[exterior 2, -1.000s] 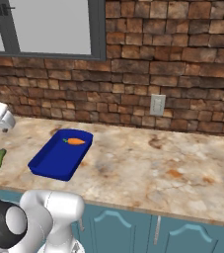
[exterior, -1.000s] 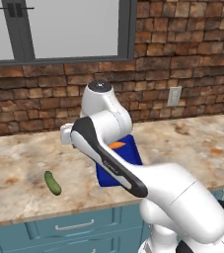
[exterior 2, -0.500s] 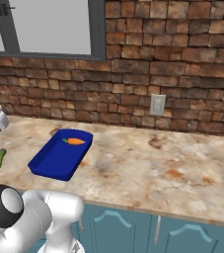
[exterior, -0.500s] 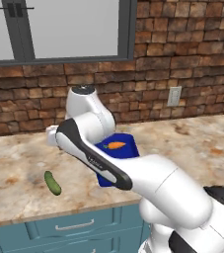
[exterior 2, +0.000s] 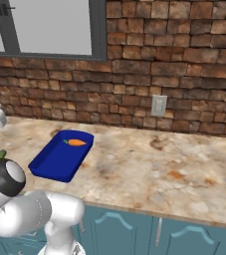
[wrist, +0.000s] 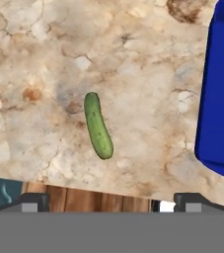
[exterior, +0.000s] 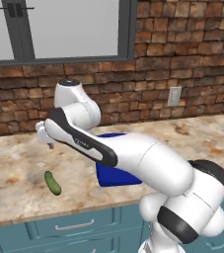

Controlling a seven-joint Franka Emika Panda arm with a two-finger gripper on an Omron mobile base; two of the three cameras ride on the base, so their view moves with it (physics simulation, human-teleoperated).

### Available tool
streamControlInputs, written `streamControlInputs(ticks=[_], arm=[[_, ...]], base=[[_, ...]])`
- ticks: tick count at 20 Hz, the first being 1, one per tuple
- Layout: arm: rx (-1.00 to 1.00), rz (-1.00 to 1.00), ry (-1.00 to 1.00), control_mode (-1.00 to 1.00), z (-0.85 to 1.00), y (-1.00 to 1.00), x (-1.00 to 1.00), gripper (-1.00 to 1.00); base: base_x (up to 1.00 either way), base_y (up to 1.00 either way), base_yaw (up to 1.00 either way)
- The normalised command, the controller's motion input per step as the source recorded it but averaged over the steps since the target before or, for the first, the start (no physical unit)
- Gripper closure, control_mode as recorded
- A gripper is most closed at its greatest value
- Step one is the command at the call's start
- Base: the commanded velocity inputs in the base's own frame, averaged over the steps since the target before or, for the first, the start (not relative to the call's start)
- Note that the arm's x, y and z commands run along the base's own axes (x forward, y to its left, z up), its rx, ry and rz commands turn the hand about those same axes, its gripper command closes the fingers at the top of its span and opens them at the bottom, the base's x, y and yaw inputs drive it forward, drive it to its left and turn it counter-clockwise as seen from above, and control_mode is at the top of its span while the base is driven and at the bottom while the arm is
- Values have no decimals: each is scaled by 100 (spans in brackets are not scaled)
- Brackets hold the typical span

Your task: Place the two vegetables and bowl onto the tray for setting up a vegetable dip station.

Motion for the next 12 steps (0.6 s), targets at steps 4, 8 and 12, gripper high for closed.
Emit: streamControlInputs(ticks=[4, 8, 12], arm=[[-3, 0, 4, -100, -33, 26, 23, -100], [-3, 0, 0, -100, -44, 17, 21, -100], [-1, 0, 0, -100, -42, 17, 17, -100]], base=[[0, 0, 0], [0, 0, 0], [0, 0, 0]])
